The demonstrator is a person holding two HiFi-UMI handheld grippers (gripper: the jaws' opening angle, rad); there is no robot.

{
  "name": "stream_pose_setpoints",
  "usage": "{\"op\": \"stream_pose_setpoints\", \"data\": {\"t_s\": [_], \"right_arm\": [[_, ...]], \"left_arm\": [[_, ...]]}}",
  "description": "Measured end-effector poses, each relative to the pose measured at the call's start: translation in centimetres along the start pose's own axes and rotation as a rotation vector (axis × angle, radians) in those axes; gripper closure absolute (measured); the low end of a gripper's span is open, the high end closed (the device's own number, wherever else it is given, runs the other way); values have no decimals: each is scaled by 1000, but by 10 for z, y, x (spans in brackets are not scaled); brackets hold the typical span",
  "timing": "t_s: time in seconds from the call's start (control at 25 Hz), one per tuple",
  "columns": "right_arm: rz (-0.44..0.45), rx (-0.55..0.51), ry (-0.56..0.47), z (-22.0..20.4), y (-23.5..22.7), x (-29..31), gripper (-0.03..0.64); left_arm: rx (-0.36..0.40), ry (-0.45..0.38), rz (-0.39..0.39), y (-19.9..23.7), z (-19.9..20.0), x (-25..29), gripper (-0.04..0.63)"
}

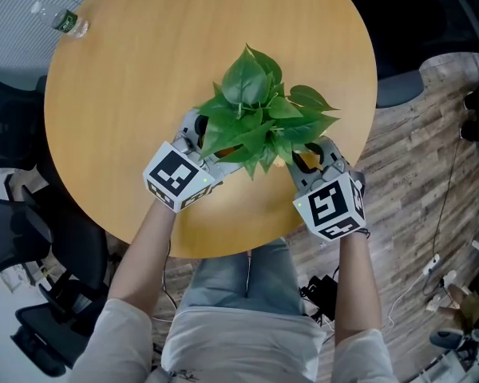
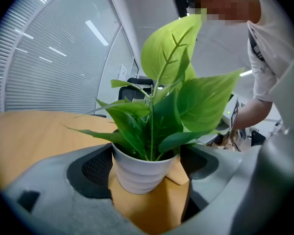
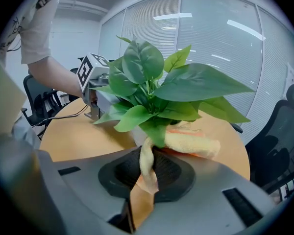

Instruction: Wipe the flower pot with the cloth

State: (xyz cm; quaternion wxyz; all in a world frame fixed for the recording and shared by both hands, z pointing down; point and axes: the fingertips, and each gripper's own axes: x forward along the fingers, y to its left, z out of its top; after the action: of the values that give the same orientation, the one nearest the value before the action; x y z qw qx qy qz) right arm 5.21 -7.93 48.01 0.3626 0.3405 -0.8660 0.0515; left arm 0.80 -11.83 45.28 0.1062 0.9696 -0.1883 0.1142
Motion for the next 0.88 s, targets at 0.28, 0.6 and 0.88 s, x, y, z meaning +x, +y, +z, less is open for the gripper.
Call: {"op": "stream_pose_setpoints", "data": {"t_s": [0.28, 0.6, 0.88], "right_arm": [[12, -1, -1, 1, 7, 0, 571], [28, 5, -16, 1, 23, -1, 571], [43, 5, -18, 2, 31, 0, 571]], "left_arm": [[-19, 3, 47, 1, 0, 1, 154], [-71, -16, 145, -2, 1, 2, 155], [-71, -22, 214, -3, 0, 3, 155]]}}
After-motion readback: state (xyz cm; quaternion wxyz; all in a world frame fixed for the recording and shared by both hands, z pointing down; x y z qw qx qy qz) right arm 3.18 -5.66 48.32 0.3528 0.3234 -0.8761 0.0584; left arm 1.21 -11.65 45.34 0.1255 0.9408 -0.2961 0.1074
